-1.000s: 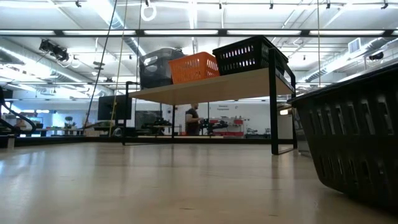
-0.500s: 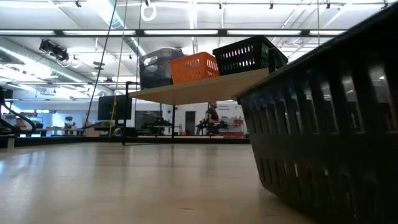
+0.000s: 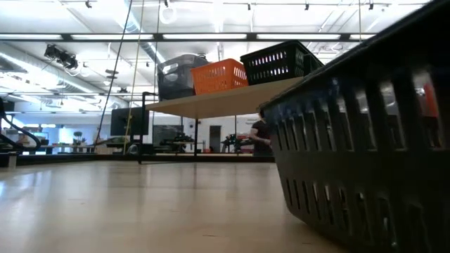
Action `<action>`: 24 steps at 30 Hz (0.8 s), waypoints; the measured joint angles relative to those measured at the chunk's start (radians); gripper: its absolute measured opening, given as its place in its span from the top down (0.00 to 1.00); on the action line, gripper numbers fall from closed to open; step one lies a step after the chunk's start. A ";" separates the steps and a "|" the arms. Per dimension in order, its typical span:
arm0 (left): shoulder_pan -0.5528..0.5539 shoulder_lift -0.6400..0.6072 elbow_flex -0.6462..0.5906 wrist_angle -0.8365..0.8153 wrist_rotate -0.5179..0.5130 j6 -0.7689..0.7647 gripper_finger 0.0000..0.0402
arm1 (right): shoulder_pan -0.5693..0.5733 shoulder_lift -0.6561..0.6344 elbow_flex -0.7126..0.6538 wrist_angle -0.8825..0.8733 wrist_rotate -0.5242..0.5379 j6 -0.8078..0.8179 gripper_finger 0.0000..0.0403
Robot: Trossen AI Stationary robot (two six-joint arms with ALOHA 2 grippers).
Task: Stack baskets on shelf by color
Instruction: Stack the top orange basket on top of the other orange basket on the shelf
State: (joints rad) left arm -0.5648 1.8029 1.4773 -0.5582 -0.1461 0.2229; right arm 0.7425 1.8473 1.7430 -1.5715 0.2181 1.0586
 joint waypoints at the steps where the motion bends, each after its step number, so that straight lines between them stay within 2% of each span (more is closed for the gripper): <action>1: 0.000 0.000 0.000 0.000 0.000 -0.003 0.92 | -0.005 0.000 0.016 0.000 0.014 -0.012 0.97; 12: -0.001 0.000 0.000 -0.028 -0.027 -0.034 0.93 | -0.031 -0.003 0.262 0.000 0.275 -0.166 0.97; 18: -0.001 0.000 0.000 -0.150 -0.113 -0.093 0.94 | -0.055 -0.003 0.286 0.003 0.321 -0.262 0.97; 24: -0.003 0.000 0.000 -0.203 -0.120 -0.174 0.95 | -0.095 -0.003 0.286 0.029 0.343 -0.358 0.97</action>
State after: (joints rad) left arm -0.5681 1.8030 1.4776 -0.7611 -0.2665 0.0491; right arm 0.6477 1.8439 2.0293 -1.5421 0.5611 0.7004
